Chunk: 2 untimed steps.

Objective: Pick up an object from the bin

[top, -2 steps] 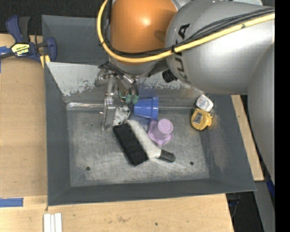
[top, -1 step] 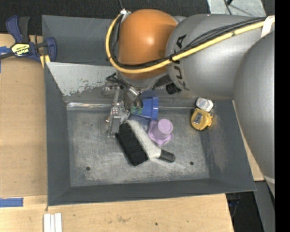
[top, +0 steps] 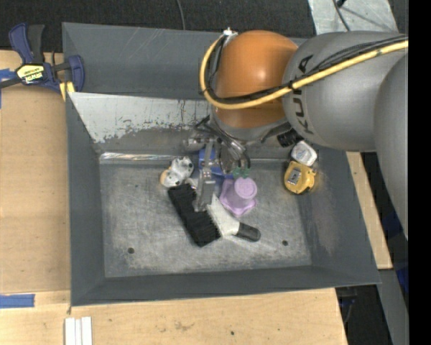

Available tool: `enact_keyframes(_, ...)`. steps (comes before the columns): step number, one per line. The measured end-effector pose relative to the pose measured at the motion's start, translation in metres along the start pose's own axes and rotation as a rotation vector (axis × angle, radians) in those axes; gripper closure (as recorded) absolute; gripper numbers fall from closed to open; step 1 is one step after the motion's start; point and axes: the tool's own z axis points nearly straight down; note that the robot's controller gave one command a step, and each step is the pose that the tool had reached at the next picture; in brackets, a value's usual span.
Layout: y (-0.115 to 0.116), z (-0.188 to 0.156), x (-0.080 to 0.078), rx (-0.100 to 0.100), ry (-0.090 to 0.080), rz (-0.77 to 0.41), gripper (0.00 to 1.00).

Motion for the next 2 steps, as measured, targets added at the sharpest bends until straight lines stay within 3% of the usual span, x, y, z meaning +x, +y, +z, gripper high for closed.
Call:
enact_keyframes(1, 0.009, 0.015, -0.021, -0.002, -0.005, 0.142, 0.0)
enact_keyframes(2, 0.007, 0.063, 0.003, -0.007, -0.018, 0.252, 0.0)
